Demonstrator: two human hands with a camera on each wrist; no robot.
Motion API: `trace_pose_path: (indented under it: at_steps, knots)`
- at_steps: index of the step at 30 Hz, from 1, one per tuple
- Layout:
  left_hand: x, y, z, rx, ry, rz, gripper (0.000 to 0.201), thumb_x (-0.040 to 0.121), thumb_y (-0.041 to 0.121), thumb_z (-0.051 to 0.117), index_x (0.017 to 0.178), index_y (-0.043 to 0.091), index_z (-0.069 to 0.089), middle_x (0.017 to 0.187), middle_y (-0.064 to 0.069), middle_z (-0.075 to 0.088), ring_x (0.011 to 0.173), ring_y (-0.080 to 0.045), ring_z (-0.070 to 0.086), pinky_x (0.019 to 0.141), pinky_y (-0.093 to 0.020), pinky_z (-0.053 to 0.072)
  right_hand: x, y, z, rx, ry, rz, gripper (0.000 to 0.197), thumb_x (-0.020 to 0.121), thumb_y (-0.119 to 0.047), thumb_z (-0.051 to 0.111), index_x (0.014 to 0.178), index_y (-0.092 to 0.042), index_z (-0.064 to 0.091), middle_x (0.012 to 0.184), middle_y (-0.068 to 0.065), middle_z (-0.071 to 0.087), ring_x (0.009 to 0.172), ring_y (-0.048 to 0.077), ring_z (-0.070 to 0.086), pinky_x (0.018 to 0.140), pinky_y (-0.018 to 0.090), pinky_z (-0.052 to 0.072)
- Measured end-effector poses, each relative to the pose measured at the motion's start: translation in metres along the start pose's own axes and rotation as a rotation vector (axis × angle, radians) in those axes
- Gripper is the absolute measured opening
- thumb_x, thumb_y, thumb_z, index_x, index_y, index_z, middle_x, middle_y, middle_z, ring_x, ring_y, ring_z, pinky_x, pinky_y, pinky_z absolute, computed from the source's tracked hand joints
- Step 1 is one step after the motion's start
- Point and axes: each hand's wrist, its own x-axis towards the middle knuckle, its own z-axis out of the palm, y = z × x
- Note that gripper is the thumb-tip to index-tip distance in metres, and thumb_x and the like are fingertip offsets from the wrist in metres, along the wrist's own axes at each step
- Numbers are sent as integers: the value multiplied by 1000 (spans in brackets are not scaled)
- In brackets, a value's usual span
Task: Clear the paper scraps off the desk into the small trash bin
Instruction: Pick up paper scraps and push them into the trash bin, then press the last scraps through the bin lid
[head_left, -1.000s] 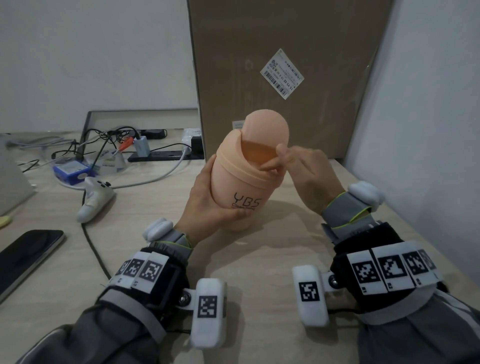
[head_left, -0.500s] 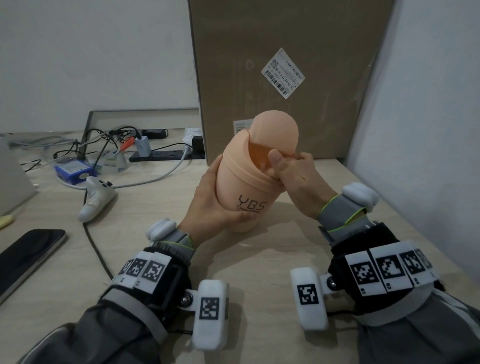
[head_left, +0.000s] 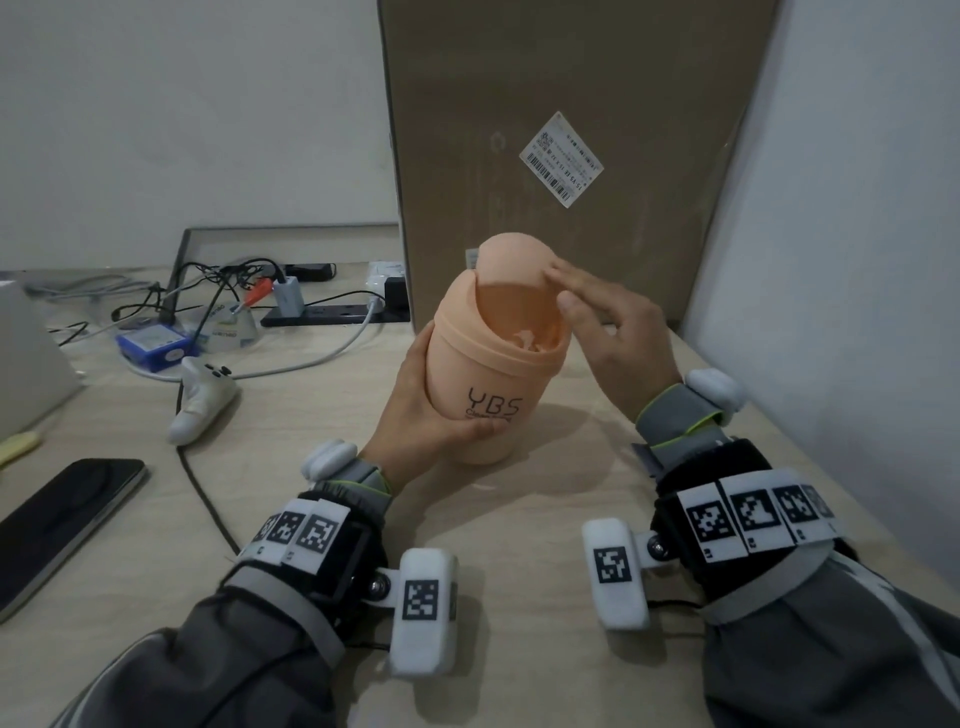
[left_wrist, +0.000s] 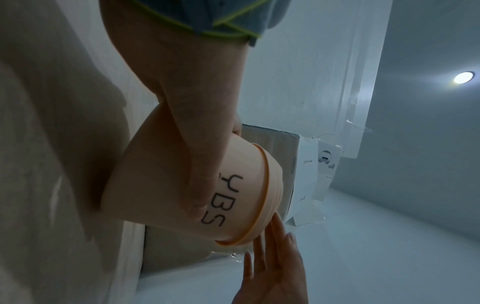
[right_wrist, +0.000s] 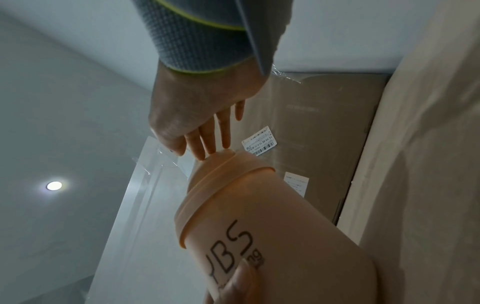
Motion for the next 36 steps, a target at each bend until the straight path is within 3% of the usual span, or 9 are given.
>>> trace_pose_path:
  at_steps: [5, 8, 10, 13, 17, 19, 23, 29, 36]
  knots:
    - [3, 7, 1, -6, -36, 11, 132, 46, 47, 92, 156, 38, 21, 150, 3, 46, 132, -10, 53, 104, -33, 55, 9, -8, -8, 66, -171, 152, 41, 94, -27, 50, 134, -18, 50, 140, -4, 50, 129, -1, 41, 108, 12, 29]
    - [7, 19, 3, -45, -65, 12, 126, 45, 46, 92, 150, 45, 22, 144, 10, 48, 123, 1, 56, 88, -17, 56, 16, -9, -19, 111, -235, 216, 38, 98, -29, 45, 136, -24, 47, 142, -9, 47, 131, -2, 38, 112, 19, 27]
    - [11, 30, 7, -73, -87, 17, 125, 44, 44, 92, 149, 44, 23, 140, 13, 51, 117, 5, 59, 83, -14, 56, 21, -12, -30, 132, -233, 236, 39, 99, -33, 41, 136, -26, 47, 142, -11, 45, 132, 0, 36, 114, 27, 26]
    - [22, 38, 15, -107, -107, 3, 129, 45, 41, 93, 155, 36, 24, 139, 7, 55, 119, -5, 63, 84, -19, 58, 28, -10, -43, 114, -218, 300, 40, 99, -34, 39, 138, -26, 44, 143, -9, 41, 132, 1, 35, 116, 32, 25]
    - [41, 43, 31, -151, -84, -33, 133, 45, 40, 94, 158, 29, 25, 140, 0, 57, 121, -13, 63, 81, -20, 60, 37, 3, -52, 212, -201, 453, 58, 83, -64, 43, 136, -40, 41, 143, -9, 43, 131, 11, 42, 110, 45, 35]
    - [53, 45, 42, -171, -76, -60, 133, 44, 43, 93, 157, 30, 25, 139, 0, 57, 122, -15, 63, 82, -23, 61, 42, 12, -60, 267, -181, 549, 55, 87, -61, 42, 137, -39, 37, 139, -8, 45, 124, 14, 49, 104, 43, 42]
    - [82, 41, 71, -220, -70, -109, 128, 45, 45, 94, 154, 31, 28, 140, -2, 58, 125, -20, 62, 97, -43, 60, 49, 38, -71, 268, -222, 697, 47, 93, -57, 35, 135, -36, 38, 134, -6, 51, 115, 18, 57, 92, 38, 47]
    - [125, 24, 113, -180, -137, -175, 135, 46, 49, 93, 158, 31, 20, 141, 0, 56, 127, -20, 60, 103, -47, 57, 60, 79, -79, 231, -224, 761, 57, 87, -62, 43, 139, -41, 32, 138, -14, 46, 120, 15, 50, 87, 37, 41]
    - [170, -3, 159, -98, -202, -231, 150, 40, 56, 90, 160, 21, 8, 151, -6, 45, 136, -24, 50, 114, -48, 47, 75, 135, -82, 208, -149, 810, 59, 85, -58, 51, 138, -38, 35, 138, -11, 47, 123, 15, 47, 98, 42, 44]
